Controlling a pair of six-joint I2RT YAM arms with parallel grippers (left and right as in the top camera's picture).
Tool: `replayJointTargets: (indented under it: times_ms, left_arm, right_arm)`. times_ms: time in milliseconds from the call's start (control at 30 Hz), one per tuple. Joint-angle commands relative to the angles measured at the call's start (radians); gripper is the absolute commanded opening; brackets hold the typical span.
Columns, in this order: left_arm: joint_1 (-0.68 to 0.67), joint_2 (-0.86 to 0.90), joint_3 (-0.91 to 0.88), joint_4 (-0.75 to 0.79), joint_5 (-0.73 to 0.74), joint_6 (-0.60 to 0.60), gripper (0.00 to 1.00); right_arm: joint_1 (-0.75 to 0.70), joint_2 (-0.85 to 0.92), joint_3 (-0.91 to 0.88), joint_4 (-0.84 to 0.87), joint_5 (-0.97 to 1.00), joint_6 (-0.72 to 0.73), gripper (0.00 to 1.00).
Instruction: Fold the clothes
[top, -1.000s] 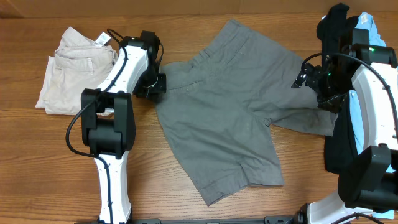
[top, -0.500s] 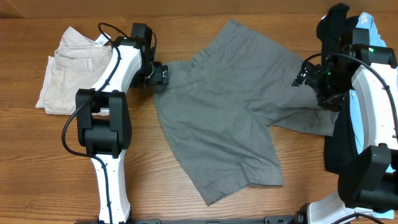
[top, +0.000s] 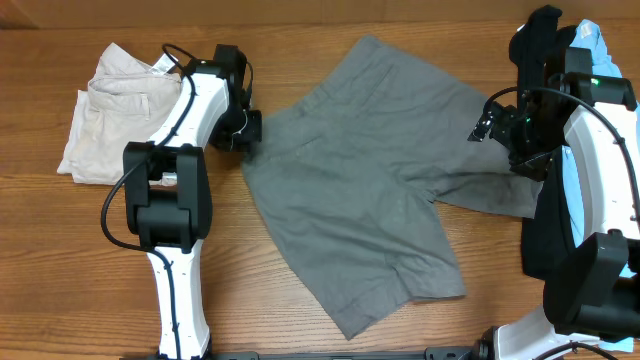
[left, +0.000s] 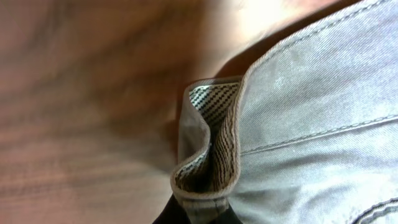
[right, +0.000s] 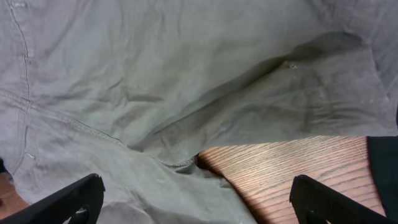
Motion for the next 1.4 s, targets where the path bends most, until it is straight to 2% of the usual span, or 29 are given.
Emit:
replayJointTargets:
  times_ms: [0,167,333,467,600,667,700,733,767,800,833,867,1033,1100,1167,1300,1367]
  left_arm:
    - [0.051,0.001,-0.006,-0.087,-0.037,-0.019,0.04]
    - [0.097,-0.031,-0.006,-0.254,-0.060,-0.016,0.04]
    - [0.130,-0.074,-0.006,-0.371,-0.184,-0.019,0.04]
    - [0.152,-0.123,-0.006,-0.434,-0.224,-0.023,0.04]
    - [0.164,-0.161,-0.006,-0.517,-0.369,-0.122,0.04]
    - [0.176,-0.176,-0.006,-0.522,-0.375,-0.128,0.04]
    - [0.179,-0.179,-0.006,-0.524,-0.372,-0.127,0.15]
    - [0.182,-0.183,-0.006,-0.528,-0.371,-0.127,0.48]
    - [0.183,-0.183,-0.006,-0.531,-0.370,-0.127,0.73]
    - [0.183,-0.183,-0.006,-0.532,-0.365,-0.125,0.90]
    - [0.182,-0.183,-0.006,-0.531,-0.357,-0.120,0.96]
    - [0.182,-0.183,-0.006,-0.528,-0.349,-0.113,1.00]
    - [0.153,-0.195,-0.003,-0.479,-0.281,-0.047,1.00]
    - [0.133,-0.212,0.009,-0.444,-0.227,-0.007,1.00]
    - [0.103,-0.237,0.030,-0.403,-0.133,0.042,1.00]
    - [0.026,-0.320,0.048,-0.279,0.024,0.124,1.00]
    - [-0.015,-0.361,0.048,-0.231,0.049,0.155,1.00]
  right_arm:
    - [0.005,-0.005,-0.006,0.002,-0.005,-0.015,1.00]
    - [0.005,-0.005,-0.006,0.002,-0.005,-0.015,1.00]
    - [0.005,-0.003,-0.006,0.003,-0.005,-0.015,1.00]
    - [0.005,0.005,-0.006,0.003,-0.005,-0.015,1.00]
    - [0.005,0.006,-0.006,0.003,-0.005,-0.016,1.00]
    - [0.005,0.006,-0.006,0.003,-0.005,-0.019,1.00]
    - [0.005,0.006,-0.006,0.003,-0.005,-0.019,1.00]
    - [0.005,0.006,-0.006,0.003,-0.005,-0.021,1.00]
    - [0.005,0.006,-0.006,0.003,-0.005,-0.024,1.00]
    - [0.005,0.006,-0.006,0.003,-0.005,-0.027,1.00]
    - [0.005,0.006,-0.006,0.003,-0.005,-0.031,1.00]
    - [0.005,0.006,-0.006,0.003,-0.005,-0.031,1.00]
    - [0.006,0.008,-0.010,0.020,-0.005,-0.030,1.00]
    - [0.014,0.012,-0.026,0.045,-0.004,-0.016,0.95]
    - [0.031,0.017,-0.058,0.093,0.006,0.021,0.90]
    - [0.082,0.031,-0.144,0.227,0.055,0.035,0.89]
    - [0.100,0.036,-0.182,0.285,0.088,0.035,0.89]
